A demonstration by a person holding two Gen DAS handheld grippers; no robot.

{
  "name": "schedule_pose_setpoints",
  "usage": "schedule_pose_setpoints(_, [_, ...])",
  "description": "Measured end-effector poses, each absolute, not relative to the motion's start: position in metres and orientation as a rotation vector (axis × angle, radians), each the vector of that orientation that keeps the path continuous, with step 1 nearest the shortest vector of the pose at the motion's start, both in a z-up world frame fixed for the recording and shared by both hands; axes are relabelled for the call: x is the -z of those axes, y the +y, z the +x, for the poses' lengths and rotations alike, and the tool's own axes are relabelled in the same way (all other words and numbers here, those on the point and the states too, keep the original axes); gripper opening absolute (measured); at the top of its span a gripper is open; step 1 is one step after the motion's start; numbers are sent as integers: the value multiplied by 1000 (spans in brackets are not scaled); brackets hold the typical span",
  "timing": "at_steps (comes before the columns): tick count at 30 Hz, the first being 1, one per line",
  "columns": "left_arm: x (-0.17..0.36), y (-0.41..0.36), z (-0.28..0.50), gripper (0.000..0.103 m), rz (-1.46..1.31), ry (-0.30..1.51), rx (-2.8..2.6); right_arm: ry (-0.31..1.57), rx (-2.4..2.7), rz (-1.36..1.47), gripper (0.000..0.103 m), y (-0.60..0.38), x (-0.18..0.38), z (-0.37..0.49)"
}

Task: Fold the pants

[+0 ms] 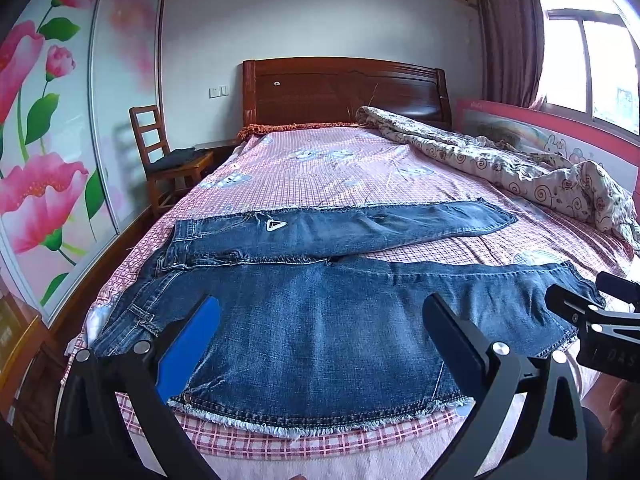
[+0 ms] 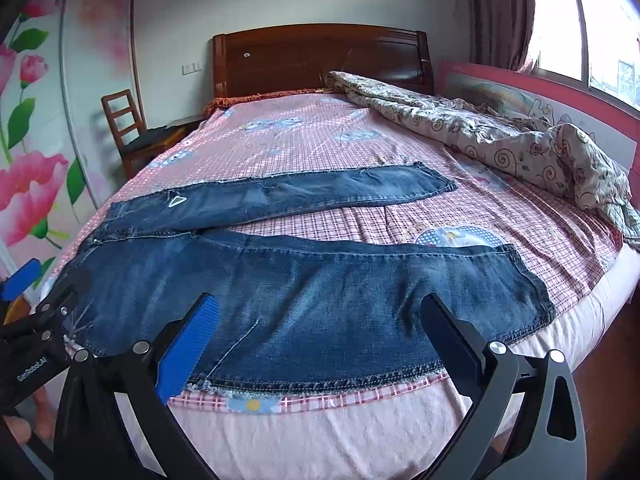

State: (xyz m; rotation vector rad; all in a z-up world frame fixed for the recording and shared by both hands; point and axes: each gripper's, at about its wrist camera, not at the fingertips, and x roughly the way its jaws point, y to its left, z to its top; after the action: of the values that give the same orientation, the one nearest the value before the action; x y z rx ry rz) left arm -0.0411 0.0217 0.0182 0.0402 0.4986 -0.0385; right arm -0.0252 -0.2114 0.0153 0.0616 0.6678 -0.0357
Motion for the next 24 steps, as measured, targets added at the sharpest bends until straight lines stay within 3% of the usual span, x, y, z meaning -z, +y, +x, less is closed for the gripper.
schedule_pose_setpoints(24, [-11, 21, -40, 101, 36, 520, 41, 689, 36, 71, 100, -213, -8, -23])
